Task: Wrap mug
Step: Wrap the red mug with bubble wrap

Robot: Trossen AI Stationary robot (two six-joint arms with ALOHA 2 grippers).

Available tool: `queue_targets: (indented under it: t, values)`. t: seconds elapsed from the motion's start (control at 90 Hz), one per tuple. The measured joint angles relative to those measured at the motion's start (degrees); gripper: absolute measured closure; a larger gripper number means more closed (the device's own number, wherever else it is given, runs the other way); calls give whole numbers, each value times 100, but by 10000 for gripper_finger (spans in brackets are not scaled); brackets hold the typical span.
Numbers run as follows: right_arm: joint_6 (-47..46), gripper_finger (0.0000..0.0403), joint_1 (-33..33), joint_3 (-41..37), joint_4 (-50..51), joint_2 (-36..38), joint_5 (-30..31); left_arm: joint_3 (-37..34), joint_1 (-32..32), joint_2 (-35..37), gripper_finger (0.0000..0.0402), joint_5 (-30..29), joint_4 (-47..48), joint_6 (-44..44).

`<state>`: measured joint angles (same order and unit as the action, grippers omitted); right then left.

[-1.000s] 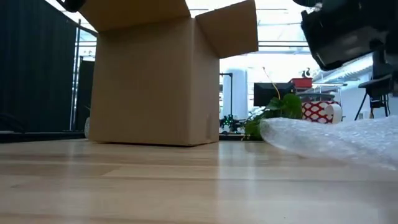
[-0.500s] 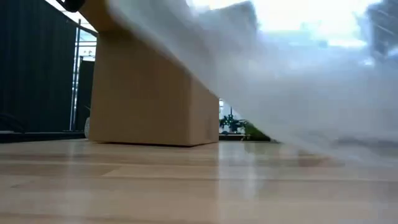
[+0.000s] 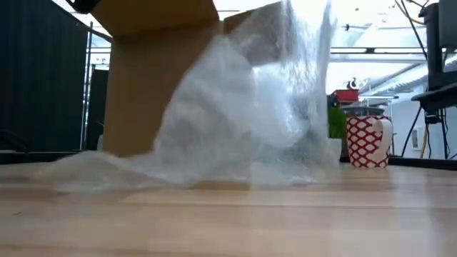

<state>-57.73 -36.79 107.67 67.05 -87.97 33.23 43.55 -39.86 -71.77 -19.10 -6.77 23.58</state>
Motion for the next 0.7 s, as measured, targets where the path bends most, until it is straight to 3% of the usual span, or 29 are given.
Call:
queue_targets:
  t: [0.133,0.378,0.556,0.7]
  values:
    - [-82,403,-11,-228,-106,-21,-69,14,128,-447,297,-340,-641,-198]
    - [-310,403,-51,-594,-107,-17,-87,7,605,-1802,297,-981,-825,8]
    - [-339,403,-114,-789,-218,-15,-188,3,907,-2421,297,-179,-1242,570]
    - [-335,403,-162,-879,-264,-12,-192,3,1045,-2578,290,462,-1300,515]
